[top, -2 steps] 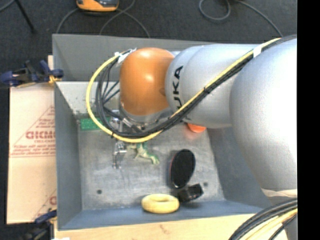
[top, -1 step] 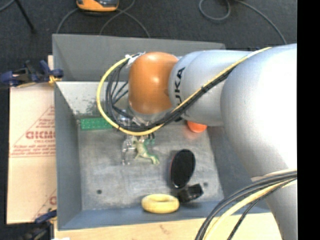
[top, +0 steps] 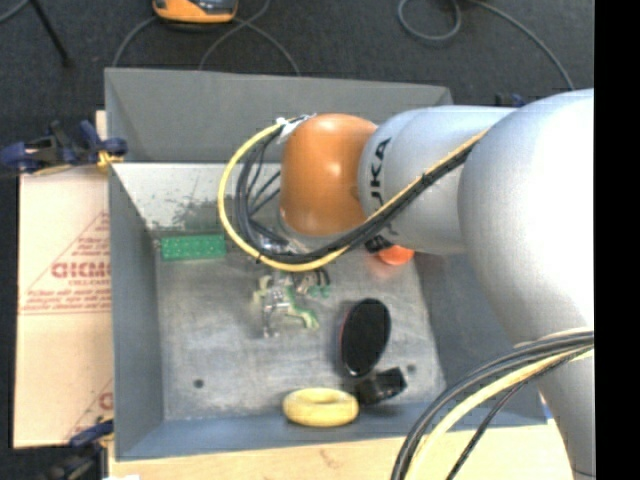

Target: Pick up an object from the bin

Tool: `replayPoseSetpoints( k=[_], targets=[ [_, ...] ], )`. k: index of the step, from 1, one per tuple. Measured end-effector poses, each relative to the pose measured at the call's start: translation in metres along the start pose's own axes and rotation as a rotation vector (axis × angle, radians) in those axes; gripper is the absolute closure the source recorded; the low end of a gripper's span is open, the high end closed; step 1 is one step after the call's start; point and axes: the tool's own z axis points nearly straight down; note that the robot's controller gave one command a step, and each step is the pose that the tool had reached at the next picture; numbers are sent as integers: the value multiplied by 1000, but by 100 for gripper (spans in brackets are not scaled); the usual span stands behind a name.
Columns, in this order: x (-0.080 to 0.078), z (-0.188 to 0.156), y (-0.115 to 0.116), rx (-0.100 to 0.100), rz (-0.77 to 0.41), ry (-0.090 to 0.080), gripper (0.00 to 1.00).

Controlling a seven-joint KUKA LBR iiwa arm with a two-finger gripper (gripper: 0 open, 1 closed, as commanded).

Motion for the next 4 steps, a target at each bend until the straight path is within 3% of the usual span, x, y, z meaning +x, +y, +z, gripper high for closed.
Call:
replayPoseSetpoints(
  k=[1, 2, 3, 4],
  targets=[
    [-46, 14, -15, 0, -140, -13, 100],
    [-46, 14, -15, -1, -138, -13, 0],
    [-46, 14, -15, -1, -138, -13, 0],
    [-35, 0, -41, -3, -53, -4, 0]
  ],
)
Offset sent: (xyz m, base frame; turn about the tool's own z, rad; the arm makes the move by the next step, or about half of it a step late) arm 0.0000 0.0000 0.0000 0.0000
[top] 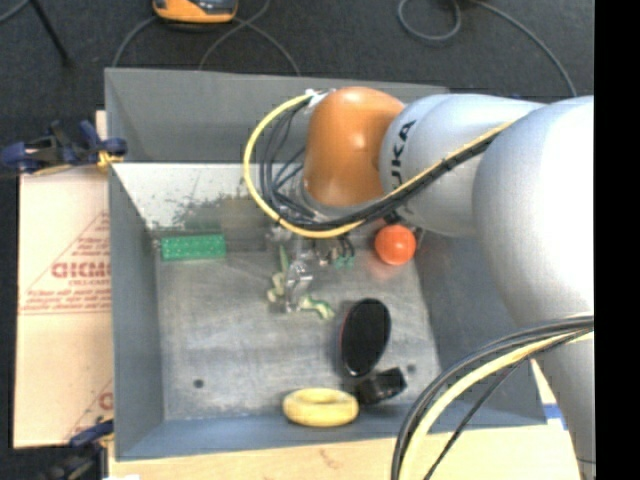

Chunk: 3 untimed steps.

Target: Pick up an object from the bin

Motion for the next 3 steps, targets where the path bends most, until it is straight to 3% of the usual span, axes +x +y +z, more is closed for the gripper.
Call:
replayPoseSetpoints(
  k=[1, 2, 3],
  targets=[
    [2, 12, -40, 1, 79, 2, 100],
    [2, 12, -39, 1, 80, 2, 100],
    [0, -23, -34, 3, 89, -2, 100]
  ],
)
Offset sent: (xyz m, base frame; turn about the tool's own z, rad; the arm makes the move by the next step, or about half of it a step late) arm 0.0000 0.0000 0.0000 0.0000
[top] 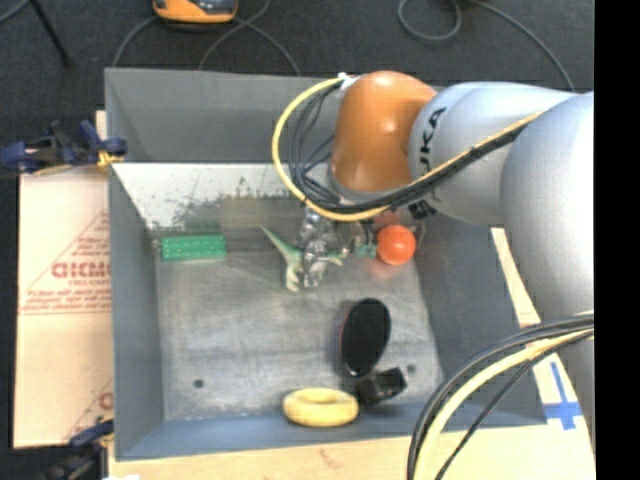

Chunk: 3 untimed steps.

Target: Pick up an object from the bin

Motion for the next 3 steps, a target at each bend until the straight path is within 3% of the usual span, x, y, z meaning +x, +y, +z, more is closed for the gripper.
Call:
replayPoseSetpoints(
  k=[1, 2, 3],
  targets=[
    [13, -33, -12, 0, 6, -2, 100],
    [8, -76, -11, 2, 0, 4, 100],
    [6, -120, -12, 2, 3, -9, 100]
  ],
)
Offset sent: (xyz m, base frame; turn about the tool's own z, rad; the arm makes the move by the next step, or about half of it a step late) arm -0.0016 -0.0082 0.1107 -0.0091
